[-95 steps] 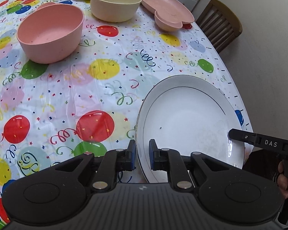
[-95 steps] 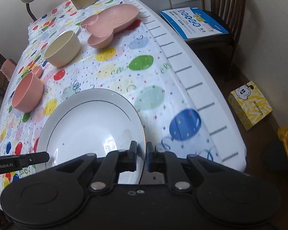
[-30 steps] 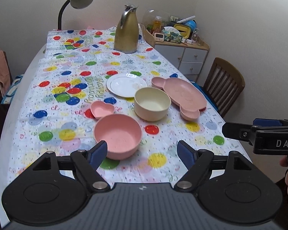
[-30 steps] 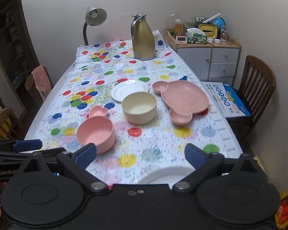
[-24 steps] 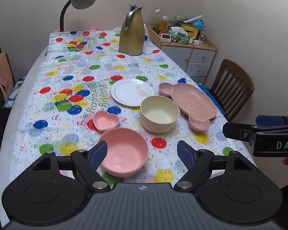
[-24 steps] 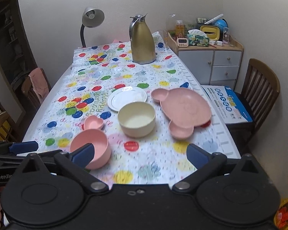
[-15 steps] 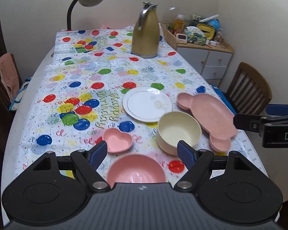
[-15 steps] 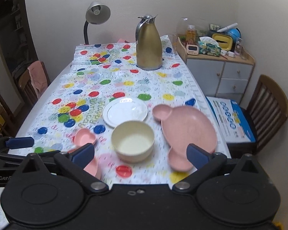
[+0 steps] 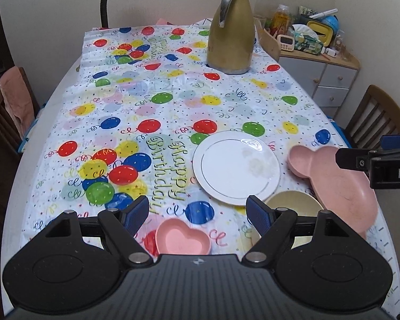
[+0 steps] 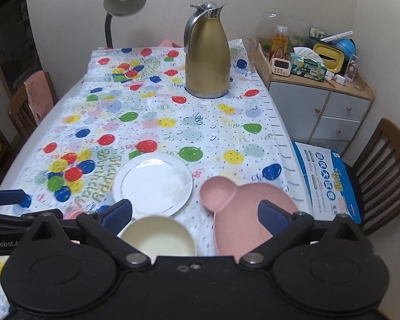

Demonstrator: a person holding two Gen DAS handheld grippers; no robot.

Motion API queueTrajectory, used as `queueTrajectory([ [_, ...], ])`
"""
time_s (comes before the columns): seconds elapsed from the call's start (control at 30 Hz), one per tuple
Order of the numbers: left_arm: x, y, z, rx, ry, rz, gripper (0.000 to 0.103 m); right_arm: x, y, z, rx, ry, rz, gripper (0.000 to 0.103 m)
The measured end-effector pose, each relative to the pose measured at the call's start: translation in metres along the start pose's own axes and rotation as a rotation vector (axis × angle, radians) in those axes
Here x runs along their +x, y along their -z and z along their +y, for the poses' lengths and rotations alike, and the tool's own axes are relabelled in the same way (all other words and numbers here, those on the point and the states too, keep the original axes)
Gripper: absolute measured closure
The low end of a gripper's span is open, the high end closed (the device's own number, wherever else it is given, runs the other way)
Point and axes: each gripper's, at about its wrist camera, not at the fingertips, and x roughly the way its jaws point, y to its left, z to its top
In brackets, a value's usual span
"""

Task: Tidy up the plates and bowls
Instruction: 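Move both grippers to the rim of the small white plate, then close the left gripper on the small plate rim while the right gripper also closes on it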

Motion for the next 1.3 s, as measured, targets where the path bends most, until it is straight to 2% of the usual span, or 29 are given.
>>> queueTrajectory([
  [0.3,0.053,-0.020,0.001,-0.001,-0.036,0.033,0.023,0.064,-0.028,-0.004,-0.023,-0.031,0.051,0.007],
  [0.47,0.085,-0.026,0.007,-0.028,-0.041,0.079,0.023,0.098,-0.037,-0.007,-0.026,-0.047,0.085,0.012],
  [0.7,0.114,-0.035,0.022,-0.112,-0.010,0.129,0.023,0.143,-0.046,-0.017,0.006,-0.057,0.148,0.018],
  [1.0,0.142,-0.040,0.034,-0.224,0.053,0.170,0.024,0.189,-0.047,-0.024,0.069,-0.125,0.238,0.034],
  [1.2,0.154,-0.036,0.036,-0.260,0.081,0.191,0.024,0.205,-0.044,-0.027,0.088,-0.169,0.272,0.053],
  [1.3,0.157,-0.035,0.038,-0.281,0.108,0.202,0.025,0.209,-0.044,-0.027,0.083,-0.193,0.280,0.059],
])
